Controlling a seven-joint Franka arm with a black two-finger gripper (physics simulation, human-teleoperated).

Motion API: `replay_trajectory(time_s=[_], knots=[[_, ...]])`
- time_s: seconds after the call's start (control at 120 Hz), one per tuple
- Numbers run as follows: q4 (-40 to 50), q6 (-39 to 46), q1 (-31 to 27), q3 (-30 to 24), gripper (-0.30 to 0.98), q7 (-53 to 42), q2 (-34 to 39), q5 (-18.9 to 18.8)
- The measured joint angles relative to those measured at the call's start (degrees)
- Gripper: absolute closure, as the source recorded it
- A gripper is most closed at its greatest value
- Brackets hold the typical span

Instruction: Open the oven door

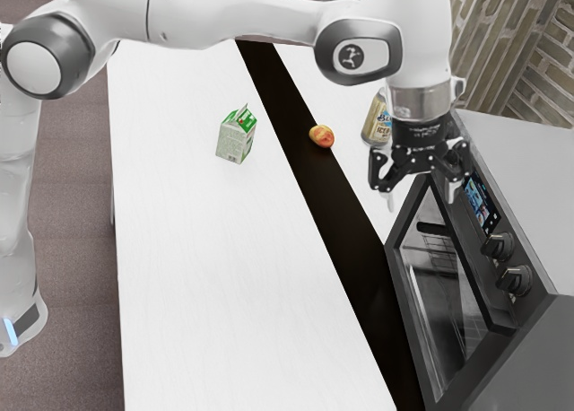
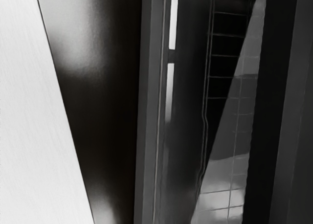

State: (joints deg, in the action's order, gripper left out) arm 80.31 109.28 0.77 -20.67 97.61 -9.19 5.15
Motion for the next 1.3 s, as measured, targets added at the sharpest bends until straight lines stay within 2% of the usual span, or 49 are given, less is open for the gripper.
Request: replay_trajectory(time_s=[0.183, 0.783, 0.85, 0.95, 1.0, 1.05, 1.117, 1.158, 1.233, 1.3], knots=[[1.6, 0.4, -0.7, 0.5, 0.00, -1.5, -0.9, 1.4], [30.6, 8.1, -2.3, 0.7, 0.00, -4.0, 21.6, 10.1], [35.1, 9.0, -2.8, 0.0, 0.00, -4.1, 26.5, 11.5], [43.2, 9.9, -10.3, -6.6, 0.00, -4.2, 40.4, 15.1], [44.3, 10.0, -12.2, -8.0, 0.00, -4.3, 44.3, 16.2], [40.5, 10.0, -13.7, -4.6, 0.00, -4.3, 43.1, 16.7], [25.4, 5.2, -16.9, -2.1, 0.00, -2.7, 36.4, 13.5], [20.2, 1.0, -17.4, 1.6, 0.00, -0.5, 33.5, 11.1], [17.0, -7.0, -14.6, 12.0, 0.00, 4.6, 30.2, 8.4], [17.6, -12.7, -15.6, 16.3, 0.00, 8.9, 28.2, 7.2]])
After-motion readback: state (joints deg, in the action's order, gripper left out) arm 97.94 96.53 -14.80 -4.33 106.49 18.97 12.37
